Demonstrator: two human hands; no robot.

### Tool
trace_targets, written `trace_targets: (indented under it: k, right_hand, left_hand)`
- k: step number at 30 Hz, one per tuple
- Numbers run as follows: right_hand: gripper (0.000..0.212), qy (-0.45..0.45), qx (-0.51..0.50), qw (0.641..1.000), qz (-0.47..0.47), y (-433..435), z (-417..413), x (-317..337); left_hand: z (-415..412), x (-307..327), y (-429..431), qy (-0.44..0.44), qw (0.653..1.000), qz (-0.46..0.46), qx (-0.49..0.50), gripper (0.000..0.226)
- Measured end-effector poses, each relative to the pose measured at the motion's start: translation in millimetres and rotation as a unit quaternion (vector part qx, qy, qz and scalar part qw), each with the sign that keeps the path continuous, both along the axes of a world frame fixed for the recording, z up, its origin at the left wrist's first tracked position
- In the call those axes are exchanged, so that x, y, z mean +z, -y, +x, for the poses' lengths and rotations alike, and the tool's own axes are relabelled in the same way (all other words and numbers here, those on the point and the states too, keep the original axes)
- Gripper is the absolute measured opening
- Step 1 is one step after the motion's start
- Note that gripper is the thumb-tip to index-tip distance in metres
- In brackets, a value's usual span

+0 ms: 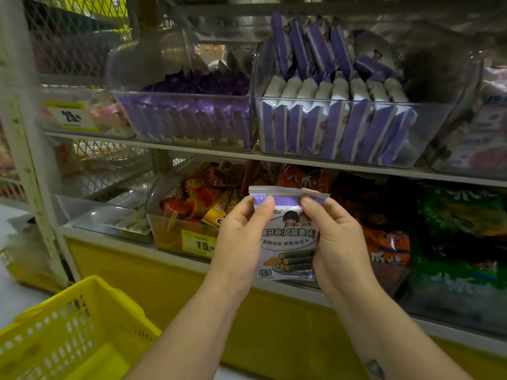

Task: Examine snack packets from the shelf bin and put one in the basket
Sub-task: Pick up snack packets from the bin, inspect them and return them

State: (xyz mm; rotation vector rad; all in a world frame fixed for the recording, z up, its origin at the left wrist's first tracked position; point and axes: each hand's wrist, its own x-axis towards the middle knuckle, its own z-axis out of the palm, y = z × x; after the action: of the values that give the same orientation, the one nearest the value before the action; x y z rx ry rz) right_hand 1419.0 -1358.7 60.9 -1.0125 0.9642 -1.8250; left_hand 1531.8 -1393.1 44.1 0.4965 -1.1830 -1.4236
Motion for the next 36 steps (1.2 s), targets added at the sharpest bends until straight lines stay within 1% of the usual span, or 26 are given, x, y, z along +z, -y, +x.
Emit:
trace_targets:
  k: [2, 3, 5, 7, 12, 15, 18, 19, 21, 23, 25, 27, 29, 31, 33, 35, 36]
  right_hand:
    - [0.008, 0.015, 0.008, 1.000, -0.007, 1, -2, -1]
    - [0.008, 0.020, 0.015, 1.000, -0.010, 1, -3, -2]
    - [0.011, 0.028, 0.034, 0.999, -0.014, 0, -3, -2]
    - [0.014, 0.030, 0.052, 0.998, -0.015, -1, -3, -1]
    - [0.036, 0.017, 0.068, 0.997, 0.009, -4, -5, 0]
    - [0.038, 0.020, 0.079, 0.996, 0.022, -3, -8, -1]
    - [0.040, 0.009, 0.086, 0.996, 0.028, -1, -12, -2]
    - [0.041, -0.009, 0.096, 0.995, 0.028, -1, -14, -2]
    - [0.042, -0.077, 0.133, 0.988, 0.035, -2, -20, -1]
    - [0.041, -0.150, 0.187, 0.969, 0.067, -4, -28, -1]
    - [0.038, -0.220, 0.230, 0.942, 0.108, -6, -36, -2]
    - [0.041, -0.242, 0.261, 0.922, 0.151, -7, -42, -1]
    - [0.045, -0.222, 0.269, 0.921, 0.175, -6, -43, 2]
    - [0.041, -0.177, 0.263, 0.932, 0.177, -6, -42, 3]
    - [0.043, -0.129, 0.249, 0.945, 0.169, -5, -43, 3]
    - [0.048, -0.091, 0.235, 0.953, 0.168, -2, -45, 2]
    - [0.047, -0.073, 0.228, 0.956, 0.169, -1, -46, 3]
  left_hand:
    - [0, 1, 0, -0.003, 1.000, 0.001, 0.019, 0.015]
    - [0, 1, -1, -0.002, 1.000, 0.001, 0.031, 0.015]
    - [1, 2, -2, -0.006, 0.999, 0.001, 0.048, 0.015]
    - [2, 2, -3, -0.013, 0.998, 0.006, 0.058, 0.021]
    - [5, 6, -1, -0.013, 0.997, 0.037, 0.069, 0.037]
    - [5, 8, -1, -0.011, 0.997, 0.049, 0.060, 0.040]
    - [5, 10, -3, -0.035, 0.996, 0.075, 0.044, 0.038]
    - [5, 11, -3, -0.044, 0.994, 0.088, 0.042, 0.038]
    - [7, 13, -3, -0.068, 0.990, 0.115, 0.044, 0.038]
    - [11, 16, 0, -0.090, 0.985, 0.139, 0.050, 0.041]
    - [15, 18, 1, -0.094, 0.982, 0.158, 0.045, 0.045]
    - [17, 18, 3, -0.082, 0.980, 0.177, 0.024, 0.051]
    - [18, 16, 5, -0.056, 0.981, 0.188, -0.009, 0.056]
    - [21, 15, 8, -0.011, 0.982, 0.184, -0.042, 0.053]
    - [26, 13, 9, 0.059, 0.982, 0.161, -0.078, 0.044]
    - [31, 11, 8, 0.116, 0.973, 0.146, -0.135, 0.038]
    - [33, 10, 8, 0.128, 0.967, 0.148, -0.162, 0.039]
